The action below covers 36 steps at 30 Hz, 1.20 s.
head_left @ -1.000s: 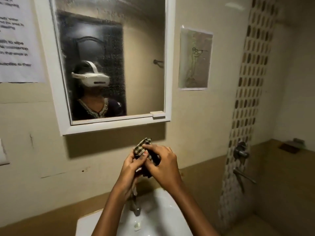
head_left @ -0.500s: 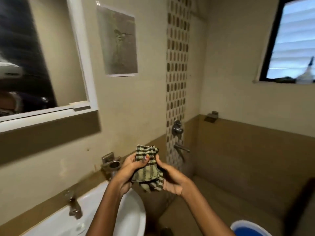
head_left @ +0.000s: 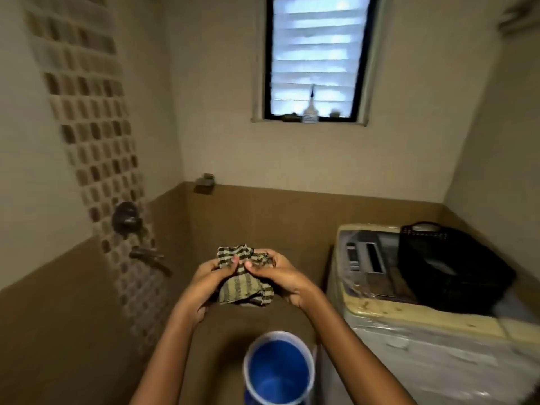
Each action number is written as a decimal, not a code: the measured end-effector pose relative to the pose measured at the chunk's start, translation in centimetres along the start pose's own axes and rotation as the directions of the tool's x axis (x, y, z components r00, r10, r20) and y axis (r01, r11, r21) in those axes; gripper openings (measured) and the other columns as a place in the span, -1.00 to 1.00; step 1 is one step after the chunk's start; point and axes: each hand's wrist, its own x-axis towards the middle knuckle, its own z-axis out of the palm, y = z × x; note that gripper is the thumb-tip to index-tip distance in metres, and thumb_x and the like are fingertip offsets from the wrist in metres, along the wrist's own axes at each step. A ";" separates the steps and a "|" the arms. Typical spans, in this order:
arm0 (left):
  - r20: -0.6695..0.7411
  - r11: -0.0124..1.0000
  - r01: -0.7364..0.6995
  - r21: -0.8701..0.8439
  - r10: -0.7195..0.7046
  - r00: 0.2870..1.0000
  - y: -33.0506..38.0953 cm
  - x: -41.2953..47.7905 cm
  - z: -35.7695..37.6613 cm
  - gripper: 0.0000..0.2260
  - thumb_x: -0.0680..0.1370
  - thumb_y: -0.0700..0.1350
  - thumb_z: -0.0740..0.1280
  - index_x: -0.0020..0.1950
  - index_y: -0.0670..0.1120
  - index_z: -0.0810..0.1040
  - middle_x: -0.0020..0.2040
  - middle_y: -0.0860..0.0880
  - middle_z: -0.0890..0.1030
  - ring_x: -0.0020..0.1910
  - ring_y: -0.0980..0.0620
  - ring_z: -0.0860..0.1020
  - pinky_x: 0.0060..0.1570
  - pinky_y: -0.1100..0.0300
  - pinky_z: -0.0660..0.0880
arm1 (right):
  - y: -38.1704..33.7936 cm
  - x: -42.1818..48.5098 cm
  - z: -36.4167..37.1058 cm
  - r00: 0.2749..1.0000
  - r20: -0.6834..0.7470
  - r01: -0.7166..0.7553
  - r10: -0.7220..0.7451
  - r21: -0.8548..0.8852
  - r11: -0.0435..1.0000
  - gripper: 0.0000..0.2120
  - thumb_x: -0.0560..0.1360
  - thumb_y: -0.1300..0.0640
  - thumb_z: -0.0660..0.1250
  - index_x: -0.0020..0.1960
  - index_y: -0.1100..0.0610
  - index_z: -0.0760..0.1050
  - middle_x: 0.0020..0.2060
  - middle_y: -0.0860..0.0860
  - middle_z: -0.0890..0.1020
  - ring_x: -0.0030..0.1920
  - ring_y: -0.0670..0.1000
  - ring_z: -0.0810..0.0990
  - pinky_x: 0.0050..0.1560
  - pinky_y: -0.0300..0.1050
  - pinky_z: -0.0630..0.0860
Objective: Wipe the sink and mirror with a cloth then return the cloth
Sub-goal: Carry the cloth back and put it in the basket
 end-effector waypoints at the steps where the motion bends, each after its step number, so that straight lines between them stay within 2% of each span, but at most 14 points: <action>1: 0.072 0.995 0.073 -0.067 -0.069 0.995 -0.4 1.1 2.2 -0.62 0.41 0.05 0.43 0.04 -0.23 0.61 -0.09 -0.25 0.71 -0.23 -0.07 0.70 -0.24 0.14 0.65 | -0.3 -0.4 -2.5 0.999 -0.052 -0.005 0.005 -0.006 1.000 -0.37 0.21 0.11 0.57 0.22 0.15 0.41 0.04 0.10 0.63 0.00 0.02 0.64 0.04 -0.13 0.59; 3: 0.201 0.969 0.192 -0.159 -0.159 0.967 -1.3 3.7 7.6 -0.76 0.58 -0.10 0.25 0.04 -0.27 0.56 -0.23 -0.21 0.71 -0.33 -0.04 0.70 -0.37 0.16 0.63 | -0.8 -1.0 -8.5 0.985 -0.175 -0.004 0.001 -0.018 1.000 -0.38 0.25 0.20 0.56 0.23 0.16 0.38 0.06 0.12 0.60 -0.01 0.01 0.62 -0.04 -0.20 0.61; 5: 0.279 0.952 0.256 -0.169 -0.203 0.939 -2.1 6.4 13.7 -0.83 0.60 -0.22 0.18 0.06 -0.26 0.54 -0.29 -0.16 0.71 -0.37 0.01 0.69 -0.38 0.16 0.64 | -1.4 -1.6 -14.8 0.956 -0.294 0.014 -0.014 -0.001 1.000 -0.45 0.28 0.24 0.55 0.18 0.10 0.39 0.11 0.16 0.58 0.03 0.06 0.62 0.04 -0.11 0.60; 8: 0.328 0.967 0.231 -0.107 -0.185 0.926 -2.7 9.8 22.5 -0.87 0.58 -0.28 0.20 -0.01 -0.23 0.54 -0.37 -0.08 0.70 -0.42 0.07 0.68 -0.38 0.21 0.63 | -2.9 -3.1 -22.7 0.879 -0.472 0.045 -0.066 -0.055 0.997 -0.31 0.02 0.02 0.66 0.05 0.03 0.41 0.09 0.16 0.60 0.08 0.10 0.60 0.19 0.02 0.53; 12: 0.369 0.980 0.195 -0.043 -0.165 0.914 -2.8 13.4 34.3 -0.88 0.56 -0.24 0.27 -0.16 -0.17 0.54 -0.44 -0.03 0.65 -0.55 0.13 0.59 -0.58 0.36 0.49 | -5.1 -5.7 -32.4 0.753 -0.649 0.059 -0.111 -0.101 0.993 -0.41 0.29 0.23 0.54 0.24 0.19 0.36 0.03 0.17 0.57 0.00 0.07 0.57 -0.04 -0.14 0.52; 15: 0.401 0.972 0.233 0.025 -0.224 0.888 -4.0 15.8 41.6 -0.87 0.56 -0.29 0.25 -0.16 -0.18 0.53 -0.34 -0.06 0.59 -0.57 0.15 0.55 -0.60 0.36 0.47 | -5.6 -7.1 -39.3 0.683 -0.722 -0.011 -0.110 -0.162 0.987 -0.41 0.30 0.22 0.54 0.24 0.18 0.35 0.09 0.16 0.55 0.04 0.07 0.56 -0.07 -0.15 0.52; 18: 0.440 0.946 0.311 0.096 -0.321 0.839 -5.7 17.9 46.9 -0.83 0.56 -0.38 0.16 0.08 -0.26 0.50 -0.15 -0.14 0.59 -0.30 0.03 0.58 -0.45 0.23 0.57 | -5.1 -7.1 -44.3 0.645 -0.762 -0.144 -0.054 -0.191 0.971 -0.44 0.33 0.22 0.52 0.22 0.18 0.32 0.02 0.11 0.53 -0.02 0.04 0.54 -0.12 -0.11 0.51; 20: 0.432 0.933 0.325 0.154 -0.359 0.827 -7.1 19.7 49.5 -0.66 0.54 -0.39 0.14 0.30 -0.29 0.41 -0.03 -0.16 0.58 -0.23 -0.01 0.57 -0.35 0.12 0.60 | -4.3 -6.3 -47.1 0.631 -0.775 -0.233 -0.030 -0.226 0.946 -0.44 0.33 0.25 0.50 0.23 0.19 0.31 0.11 0.17 0.52 0.07 0.11 0.53 0.08 0.02 0.52; 23: 0.413 0.915 0.333 0.225 -0.400 0.818 -9.2 22.0 52.1 -0.54 0.50 -0.37 0.12 0.42 -0.26 0.25 0.06 -0.21 0.56 -0.26 -0.09 0.58 -0.52 0.09 0.58 | -3.0 -5.0 -49.7 0.639 -0.769 -0.345 0.010 -0.275 0.897 -0.47 0.37 0.32 0.43 0.26 0.20 0.31 0.10 0.18 0.50 0.08 0.12 0.50 0.12 0.00 0.48; 25: 0.418 0.887 0.361 0.288 -0.455 0.786 -9.9 22.9 53.2 -0.57 0.47 -0.33 0.13 0.36 -0.26 0.29 0.05 -0.23 0.57 -0.24 -0.14 0.59 -0.48 0.06 0.59 | -2.2 -3.9 -51.1 0.663 -0.747 -0.437 0.057 -0.324 0.839 -0.47 0.39 0.38 0.37 0.30 0.22 0.27 0.04 0.15 0.46 0.01 0.09 0.47 0.05 -0.04 0.48; 27: 0.430 0.856 0.409 0.318 -0.514 0.742 -10.3 23.2 53.8 -0.78 0.50 -0.30 0.11 0.08 -0.31 0.44 -0.10 -0.22 0.55 -0.22 -0.15 0.56 -0.16 0.03 0.61 | -1.5 -3.0 -52.1 0.678 -0.727 -0.512 0.102 -0.368 0.776 -0.49 0.42 0.40 0.31 0.32 0.23 0.23 0.02 0.14 0.44 -0.05 0.07 0.47 -0.03 -0.05 0.50; 30: 0.412 0.812 0.460 0.358 -0.580 0.703 -11.4 23.9 54.5 -0.81 0.52 -0.27 0.08 -0.17 -0.27 0.46 -0.08 -0.20 0.51 -0.05 -0.14 0.52 0.25 0.02 0.42 | -0.5 -2.0 -52.8 0.690 -0.691 -0.601 0.212 -0.384 0.701 -0.53 0.51 0.34 0.21 0.36 0.22 0.15 -0.05 0.10 0.45 -0.17 0.01 0.48 -0.22 -0.16 0.50; 33: 0.412 0.791 0.460 0.403 -0.605 0.681 -11.7 24.0 54.6 -0.77 0.55 -0.25 0.05 -0.19 -0.25 0.45 -0.03 -0.20 0.50 -0.07 -0.10 0.49 0.13 0.07 0.41 | 0.2 -1.6 -52.9 0.689 -0.660 -0.697 0.299 -0.489 0.524 -0.41 0.51 0.24 0.23 0.46 0.21 0.06 0.33 0.22 0.35 0.26 0.19 0.43 0.25 0.07 0.44; 36: 0.388 0.796 0.375 0.475 -0.572 0.722 -11.0 23.2 54.3 -0.71 0.61 -0.24 0.02 -0.05 -0.29 0.52 -0.18 -0.18 0.48 -0.11 -0.09 0.49 0.14 0.10 0.40 | 0.0 -1.5 -52.5 0.692 -0.662 -0.712 0.289 -0.559 0.425 -0.44 0.55 0.14 0.20 0.49 0.19 0.09 0.47 0.20 0.21 0.40 0.20 0.29 0.38 0.05 0.31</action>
